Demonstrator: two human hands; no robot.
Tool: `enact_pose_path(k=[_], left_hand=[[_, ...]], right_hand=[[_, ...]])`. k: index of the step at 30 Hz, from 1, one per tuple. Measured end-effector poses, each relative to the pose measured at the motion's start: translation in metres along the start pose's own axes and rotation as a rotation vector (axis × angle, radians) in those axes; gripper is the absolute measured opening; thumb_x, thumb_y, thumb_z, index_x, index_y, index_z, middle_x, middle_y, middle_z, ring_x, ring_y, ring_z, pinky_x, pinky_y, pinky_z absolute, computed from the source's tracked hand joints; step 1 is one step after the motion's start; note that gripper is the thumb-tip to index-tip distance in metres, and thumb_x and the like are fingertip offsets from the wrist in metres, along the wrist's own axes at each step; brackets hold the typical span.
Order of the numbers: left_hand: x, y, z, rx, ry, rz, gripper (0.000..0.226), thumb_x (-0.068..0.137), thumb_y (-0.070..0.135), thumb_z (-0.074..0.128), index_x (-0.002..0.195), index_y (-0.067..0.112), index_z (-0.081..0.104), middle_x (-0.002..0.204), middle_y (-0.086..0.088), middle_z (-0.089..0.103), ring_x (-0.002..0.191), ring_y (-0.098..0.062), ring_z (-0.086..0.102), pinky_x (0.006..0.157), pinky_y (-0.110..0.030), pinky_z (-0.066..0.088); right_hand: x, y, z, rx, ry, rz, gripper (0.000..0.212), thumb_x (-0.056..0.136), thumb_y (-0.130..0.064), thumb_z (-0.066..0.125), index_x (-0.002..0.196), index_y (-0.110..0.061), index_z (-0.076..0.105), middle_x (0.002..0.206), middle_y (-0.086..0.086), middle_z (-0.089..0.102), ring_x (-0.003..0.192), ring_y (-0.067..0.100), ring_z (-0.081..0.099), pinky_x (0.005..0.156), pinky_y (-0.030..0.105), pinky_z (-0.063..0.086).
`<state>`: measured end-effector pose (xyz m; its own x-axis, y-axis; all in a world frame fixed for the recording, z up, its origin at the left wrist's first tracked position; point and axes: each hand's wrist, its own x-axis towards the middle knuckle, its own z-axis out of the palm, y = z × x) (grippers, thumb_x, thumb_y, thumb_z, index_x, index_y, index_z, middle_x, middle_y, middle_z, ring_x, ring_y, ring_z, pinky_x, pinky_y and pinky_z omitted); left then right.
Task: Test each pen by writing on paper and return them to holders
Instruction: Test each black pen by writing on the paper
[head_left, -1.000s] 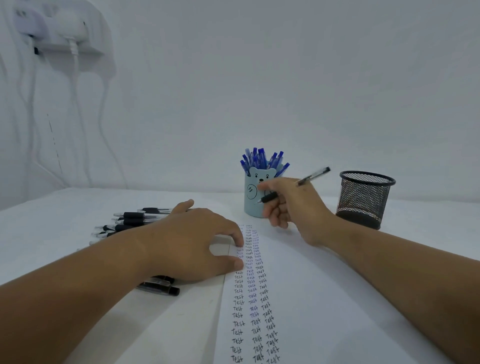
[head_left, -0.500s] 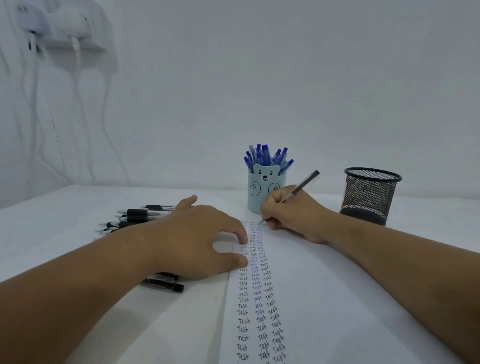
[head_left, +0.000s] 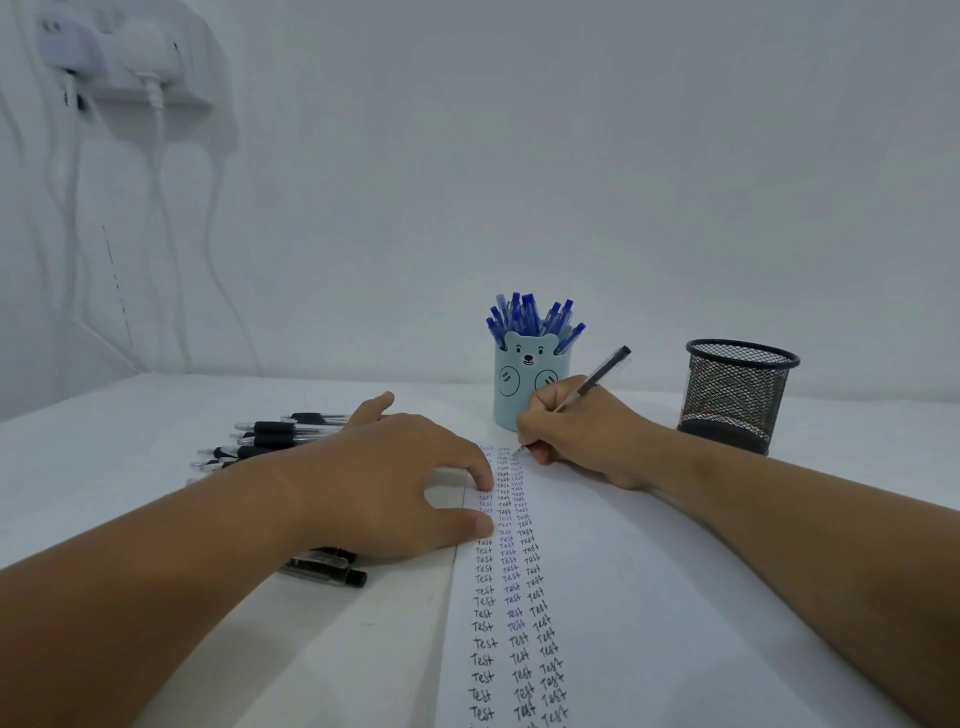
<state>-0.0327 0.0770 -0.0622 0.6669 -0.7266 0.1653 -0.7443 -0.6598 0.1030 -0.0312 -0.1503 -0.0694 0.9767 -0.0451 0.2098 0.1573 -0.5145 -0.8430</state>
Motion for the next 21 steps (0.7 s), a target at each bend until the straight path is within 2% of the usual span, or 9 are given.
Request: enact_pose_path(k=[4,9,15,21], left_hand=[[0.0005,0.0001,-0.0006,0.001,-0.002,-0.003,0.039,0.087,0.072,0.054,0.120,0.051,0.056,0.125,0.033,0.055,0.130,0.011,0.037,0.125,-0.043,-0.009],[0.0006,0.0009,-0.0008,0.008,-0.013,-0.012,0.040,0.087,0.072,0.054,0.121,0.051,0.055,0.127,0.033,0.054,0.133,0.011,0.035,0.125,-0.043,-0.010],[-0.0006,0.0019,-0.0008,0.001,-0.004,-0.013,0.038,0.087,0.071,0.055,0.120,0.052,0.056,0.125,0.034,0.054,0.131,0.012,0.036,0.125,-0.043,-0.010],[-0.0006,0.0016,-0.0017,0.002,-0.009,-0.011,0.038,0.087,0.071,0.054,0.120,0.052,0.056,0.124,0.035,0.053,0.130,0.012,0.037,0.125,-0.043,-0.010]], right_hand=[[0.0003,0.0006,0.0001,0.024,0.022,-0.015,0.034,0.083,-0.007,0.063,0.053,-0.016,0.052,0.057,0.010,0.059,0.050,0.012,0.047,0.051,0.019,0.038],[0.0004,0.0005,0.0015,-0.057,0.025,-0.023,0.028,0.081,-0.012,0.065,0.055,-0.016,0.053,0.056,0.005,0.063,0.057,0.013,0.052,0.061,0.028,0.042],[0.0003,0.0016,0.0009,-0.008,0.040,-0.015,0.034,0.079,-0.010,0.063,0.049,-0.020,0.050,0.055,0.007,0.059,0.052,0.014,0.047,0.059,0.028,0.039],[0.0011,0.0020,0.0012,-0.045,0.044,-0.018,0.030,0.078,-0.013,0.064,0.052,-0.019,0.050,0.055,0.005,0.060,0.055,0.016,0.048,0.057,0.027,0.039]])
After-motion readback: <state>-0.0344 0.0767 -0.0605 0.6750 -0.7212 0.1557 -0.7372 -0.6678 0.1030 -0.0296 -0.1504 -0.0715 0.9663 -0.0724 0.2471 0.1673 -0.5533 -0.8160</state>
